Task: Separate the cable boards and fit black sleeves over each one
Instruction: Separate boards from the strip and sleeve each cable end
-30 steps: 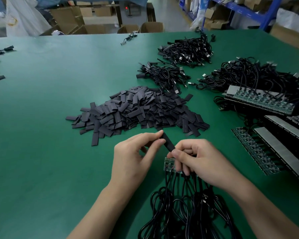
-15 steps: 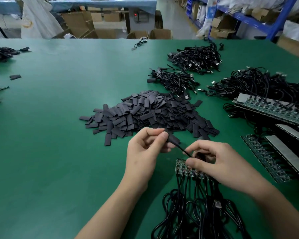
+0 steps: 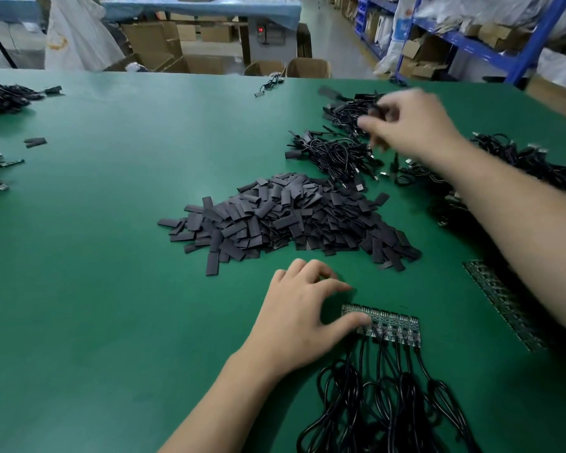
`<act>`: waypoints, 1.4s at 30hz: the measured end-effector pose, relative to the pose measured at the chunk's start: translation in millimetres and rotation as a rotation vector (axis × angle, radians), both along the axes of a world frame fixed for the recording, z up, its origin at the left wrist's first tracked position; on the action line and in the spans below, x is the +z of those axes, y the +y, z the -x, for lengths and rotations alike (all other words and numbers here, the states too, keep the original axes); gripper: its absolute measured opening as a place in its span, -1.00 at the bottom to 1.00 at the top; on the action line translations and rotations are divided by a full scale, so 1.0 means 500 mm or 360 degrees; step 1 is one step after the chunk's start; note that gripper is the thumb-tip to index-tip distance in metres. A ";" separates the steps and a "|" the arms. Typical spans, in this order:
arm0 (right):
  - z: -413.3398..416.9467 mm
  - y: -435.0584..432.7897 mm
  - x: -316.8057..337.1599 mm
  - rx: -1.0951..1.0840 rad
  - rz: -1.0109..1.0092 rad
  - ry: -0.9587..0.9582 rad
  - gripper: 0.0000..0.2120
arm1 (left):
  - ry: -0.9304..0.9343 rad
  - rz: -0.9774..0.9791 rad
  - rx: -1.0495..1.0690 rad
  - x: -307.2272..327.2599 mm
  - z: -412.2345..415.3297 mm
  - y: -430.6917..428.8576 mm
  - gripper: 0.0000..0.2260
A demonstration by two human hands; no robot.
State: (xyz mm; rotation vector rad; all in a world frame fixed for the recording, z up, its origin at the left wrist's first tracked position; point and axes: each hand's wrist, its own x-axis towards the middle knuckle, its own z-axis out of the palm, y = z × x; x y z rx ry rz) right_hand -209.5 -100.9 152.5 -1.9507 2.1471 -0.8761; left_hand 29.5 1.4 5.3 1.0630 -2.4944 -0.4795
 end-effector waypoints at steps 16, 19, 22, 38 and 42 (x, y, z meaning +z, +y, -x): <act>-0.084 0.318 -0.221 0.0391 -0.0584 -0.0583 -0.87 | 0.0855 -0.1153 -0.0088 0.017 -0.005 -0.006 -0.85; -0.067 0.325 -0.234 0.0501 -0.0584 -0.0776 -0.89 | 0.0913 -0.1222 -0.0108 0.018 -0.001 0.000 -0.83; -0.059 0.326 -0.250 0.0490 -0.0545 -0.0921 -0.94 | 0.0951 -0.1308 -0.0062 0.021 0.002 0.001 -0.88; -0.063 0.330 -0.283 0.0595 -0.0422 -0.1050 -0.90 | 0.0954 -0.1657 -0.0032 0.046 -0.004 -0.002 -0.93; -0.058 0.330 -0.285 0.0637 -0.0439 -0.1081 -0.88 | 0.0975 -0.1737 -0.0024 0.047 -0.004 0.003 -0.96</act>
